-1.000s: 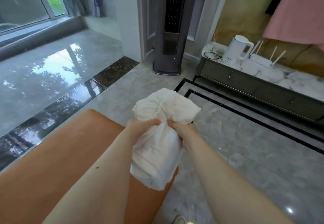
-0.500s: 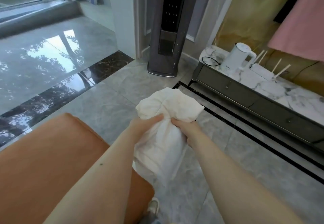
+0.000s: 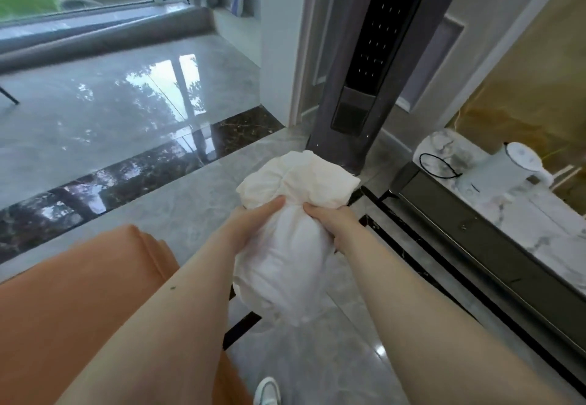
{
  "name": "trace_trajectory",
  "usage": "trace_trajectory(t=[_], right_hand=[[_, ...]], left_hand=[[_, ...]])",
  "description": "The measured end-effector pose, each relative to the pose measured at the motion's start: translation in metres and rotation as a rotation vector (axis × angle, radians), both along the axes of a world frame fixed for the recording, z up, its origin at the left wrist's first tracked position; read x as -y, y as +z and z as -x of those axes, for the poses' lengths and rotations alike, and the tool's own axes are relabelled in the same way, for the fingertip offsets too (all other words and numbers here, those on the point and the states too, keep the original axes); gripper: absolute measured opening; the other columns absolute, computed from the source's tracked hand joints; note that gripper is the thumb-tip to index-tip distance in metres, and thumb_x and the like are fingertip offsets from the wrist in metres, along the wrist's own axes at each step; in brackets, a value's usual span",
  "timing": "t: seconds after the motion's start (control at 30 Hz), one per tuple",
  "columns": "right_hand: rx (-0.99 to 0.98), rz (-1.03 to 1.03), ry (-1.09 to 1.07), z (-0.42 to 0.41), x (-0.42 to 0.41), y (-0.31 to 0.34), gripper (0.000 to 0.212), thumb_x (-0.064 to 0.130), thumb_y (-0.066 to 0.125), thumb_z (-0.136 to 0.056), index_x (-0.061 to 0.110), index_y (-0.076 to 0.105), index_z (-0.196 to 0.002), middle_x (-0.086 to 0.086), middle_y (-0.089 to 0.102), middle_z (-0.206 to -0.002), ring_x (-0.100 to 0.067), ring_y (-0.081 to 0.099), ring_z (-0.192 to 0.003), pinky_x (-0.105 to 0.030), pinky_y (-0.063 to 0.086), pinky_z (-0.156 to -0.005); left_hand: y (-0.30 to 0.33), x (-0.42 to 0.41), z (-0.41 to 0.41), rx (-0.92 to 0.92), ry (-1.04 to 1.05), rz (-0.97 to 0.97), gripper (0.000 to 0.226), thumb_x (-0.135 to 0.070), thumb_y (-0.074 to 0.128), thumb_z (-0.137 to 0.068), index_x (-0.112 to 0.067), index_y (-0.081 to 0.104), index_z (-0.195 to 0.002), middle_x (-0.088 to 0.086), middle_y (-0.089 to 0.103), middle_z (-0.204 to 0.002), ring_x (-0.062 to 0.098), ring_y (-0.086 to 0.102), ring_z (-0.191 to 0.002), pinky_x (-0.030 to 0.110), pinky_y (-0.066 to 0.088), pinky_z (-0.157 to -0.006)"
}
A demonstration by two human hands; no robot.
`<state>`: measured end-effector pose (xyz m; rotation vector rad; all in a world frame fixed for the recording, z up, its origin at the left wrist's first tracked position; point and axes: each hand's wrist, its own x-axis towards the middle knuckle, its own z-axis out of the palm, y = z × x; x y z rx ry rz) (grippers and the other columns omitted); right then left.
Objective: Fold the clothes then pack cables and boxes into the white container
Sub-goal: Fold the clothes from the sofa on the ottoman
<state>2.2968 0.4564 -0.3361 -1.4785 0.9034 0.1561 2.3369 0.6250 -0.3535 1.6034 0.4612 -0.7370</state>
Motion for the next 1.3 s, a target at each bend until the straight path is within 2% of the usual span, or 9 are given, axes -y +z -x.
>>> trace_trajectory(t=[0.1, 0.2, 0.4, 0.6, 0.67, 0.77, 0.93, 1.17, 1.3], right_hand=[[0.018, -0.008, 0.052, -0.039, -0.002, 0.007, 0.071, 0.026, 0.083, -0.069, 0.006, 0.051, -0.129, -0.007, 0.057, -0.131, -0.025, 0.056, -0.117, -0.027, 0.045, -0.085], [0.030, -0.015, 0.133, -0.091, -0.005, 0.016, 0.074, 0.026, 0.083, -0.069, 0.007, 0.049, -0.132, -0.006, 0.056, -0.133, -0.025, 0.056, -0.118, -0.029, 0.047, -0.092], [0.071, -0.009, 0.342, -0.211, -0.022, 0.029, 0.071, 0.022, 0.083, -0.070, 0.006, 0.051, -0.132, -0.008, 0.057, -0.132, -0.023, 0.057, -0.118, -0.037, 0.048, -0.101], [0.050, 0.033, 0.547, -0.301, -0.059, 0.047, 0.078, 0.028, 0.084, -0.067, 0.005, 0.048, -0.133, -0.006, 0.057, -0.133, -0.023, 0.056, -0.120, -0.037, 0.047, -0.103], [0.055, 0.048, 0.623, -0.325, -0.084, 0.046, 0.082, 0.029, 0.083, -0.067, 0.003, 0.045, -0.135, -0.007, 0.054, -0.135, -0.023, 0.054, -0.123, -0.036, 0.045, -0.105], [0.044, 0.028, 0.774, -0.351, -0.133, 0.045, 0.084, 0.030, 0.081, -0.071, 0.000, 0.041, -0.138, -0.008, 0.051, -0.139, -0.023, 0.050, -0.127, -0.035, 0.042, -0.108], [-0.011, 0.028, 0.939, -0.403, -0.234, 0.041, 0.090, 0.035, 0.084, -0.065, 0.004, 0.040, -0.138, -0.009, 0.050, -0.137, -0.029, 0.052, -0.123, -0.042, 0.045, -0.104], [0.041, 0.039, 1.138, -0.475, -0.393, 0.044, 0.074, 0.027, 0.084, -0.067, 0.005, 0.051, -0.129, -0.010, 0.057, -0.132, -0.029, 0.056, -0.119, -0.042, 0.048, -0.101], [-0.026, 0.017, 1.215, -0.504, -0.472, 0.047, 0.073, 0.034, 0.084, -0.067, 0.008, 0.051, -0.127, -0.010, 0.057, -0.130, -0.031, 0.056, -0.117, -0.044, 0.049, -0.098]], left_hand=[[0.005, -0.002, -0.032, 0.020, 0.058, 0.019, 0.109, -0.066, 0.078, -0.051, -0.017, 0.039, -0.141, 0.003, 0.048, -0.140, 0.024, 0.051, -0.124, 0.033, 0.041, -0.102], [0.012, -0.004, -0.070, 0.038, 0.147, -0.002, 0.109, -0.066, 0.078, -0.052, -0.017, 0.038, -0.141, 0.002, 0.047, -0.142, 0.023, 0.050, -0.125, 0.031, 0.040, -0.098], [0.023, -0.021, -0.150, 0.057, 0.359, -0.034, 0.120, -0.072, 0.077, -0.044, -0.011, 0.039, -0.141, 0.005, 0.045, -0.143, 0.026, 0.049, -0.126, 0.035, 0.040, -0.107], [0.038, -0.047, -0.202, 0.079, 0.550, 0.018, 0.109, -0.067, 0.079, -0.048, -0.012, 0.048, -0.136, 0.001, 0.058, -0.130, 0.020, 0.059, -0.106, 0.030, 0.047, -0.090], [0.040, -0.067, -0.212, 0.073, 0.635, 0.026, 0.109, -0.066, 0.080, -0.048, -0.010, 0.047, -0.136, 0.002, 0.058, -0.129, 0.020, 0.060, -0.103, 0.029, 0.047, -0.087], [0.041, -0.106, -0.223, 0.056, 0.747, -0.020, 0.114, -0.069, 0.079, -0.044, -0.010, 0.047, -0.136, 0.003, 0.056, -0.133, 0.023, 0.058, -0.115, 0.036, 0.046, -0.101], [0.039, -0.189, -0.252, 0.091, 0.925, -0.045, 0.110, -0.065, 0.079, -0.052, -0.007, 0.044, -0.138, 0.007, 0.053, -0.137, 0.025, 0.056, -0.119, 0.037, 0.045, -0.104], [0.041, -0.317, -0.299, 0.085, 1.143, -0.040, 0.104, -0.063, 0.077, -0.056, -0.009, 0.045, -0.138, 0.008, 0.053, -0.137, 0.027, 0.056, -0.119, 0.035, 0.045, -0.102], [0.053, -0.386, -0.324, 0.082, 1.277, -0.116, 0.103, -0.060, 0.078, -0.059, -0.004, 0.042, -0.138, 0.010, 0.051, -0.138, 0.027, 0.056, -0.119, 0.026, 0.043, -0.085]])
